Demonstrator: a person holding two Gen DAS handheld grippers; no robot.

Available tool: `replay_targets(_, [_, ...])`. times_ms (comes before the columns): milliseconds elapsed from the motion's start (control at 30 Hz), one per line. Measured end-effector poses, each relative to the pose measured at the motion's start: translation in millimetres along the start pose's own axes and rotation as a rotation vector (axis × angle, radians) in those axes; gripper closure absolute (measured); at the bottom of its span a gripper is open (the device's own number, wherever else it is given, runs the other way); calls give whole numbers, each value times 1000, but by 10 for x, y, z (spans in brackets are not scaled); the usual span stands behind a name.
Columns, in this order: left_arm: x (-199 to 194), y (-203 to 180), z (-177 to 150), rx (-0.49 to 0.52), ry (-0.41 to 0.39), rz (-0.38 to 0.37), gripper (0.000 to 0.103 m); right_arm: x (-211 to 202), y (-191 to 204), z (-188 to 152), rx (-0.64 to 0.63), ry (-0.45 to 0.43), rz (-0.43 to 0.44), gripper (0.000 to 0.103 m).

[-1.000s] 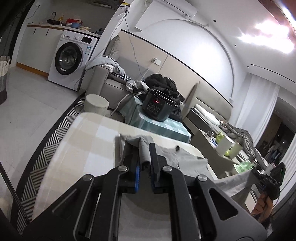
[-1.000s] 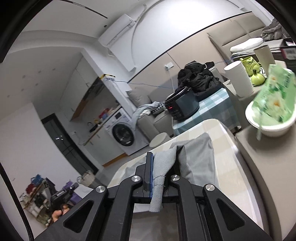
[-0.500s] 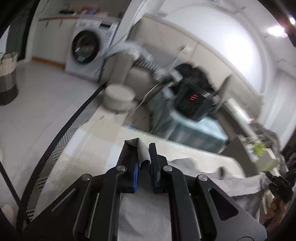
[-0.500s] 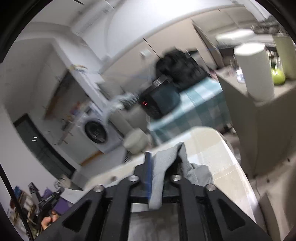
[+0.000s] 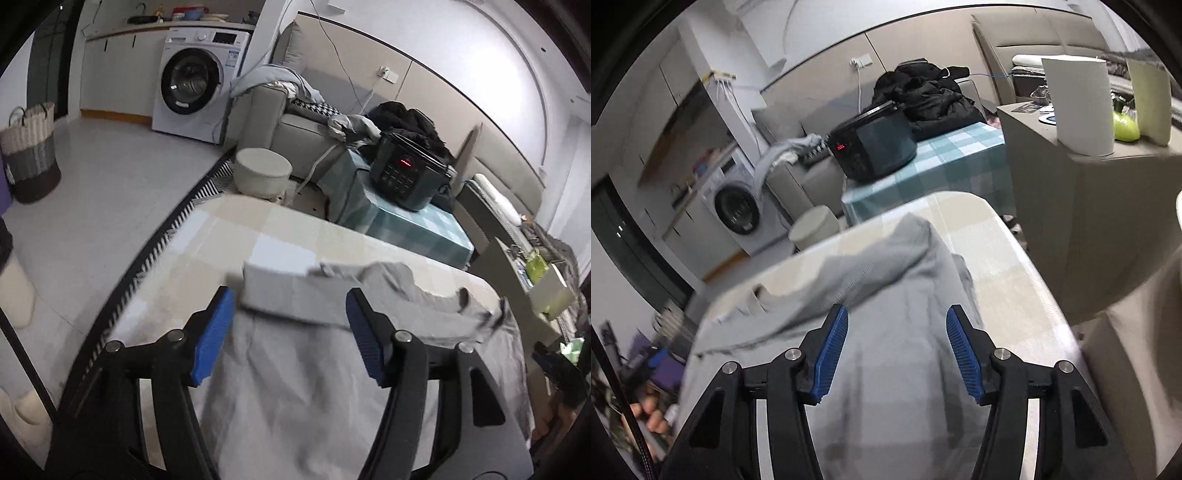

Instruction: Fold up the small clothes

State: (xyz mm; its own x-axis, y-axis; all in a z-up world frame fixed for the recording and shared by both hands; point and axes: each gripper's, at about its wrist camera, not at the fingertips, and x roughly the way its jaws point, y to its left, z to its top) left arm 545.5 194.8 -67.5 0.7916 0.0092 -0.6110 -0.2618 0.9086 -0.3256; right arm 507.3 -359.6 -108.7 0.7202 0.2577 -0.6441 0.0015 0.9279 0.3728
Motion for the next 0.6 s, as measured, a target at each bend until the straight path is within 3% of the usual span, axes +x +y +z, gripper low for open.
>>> replay_targets(300, [-15, 183, -460, -28, 38, -143, 42, 213, -77, 93, -43, 78, -88, 48])
replay_targets(367, [34, 312, -488, -81, 58, -202, 42, 225, 65, 107, -53, 74, -30, 48])
replay_targets(467, [117, 426, -515, -140, 77, -213, 42, 389, 336, 60, -50, 109, 76, 48])
replay_targets(600, [218, 488, -574, -140, 97, -209, 42, 789, 583, 16, 22, 180, 144, 48])
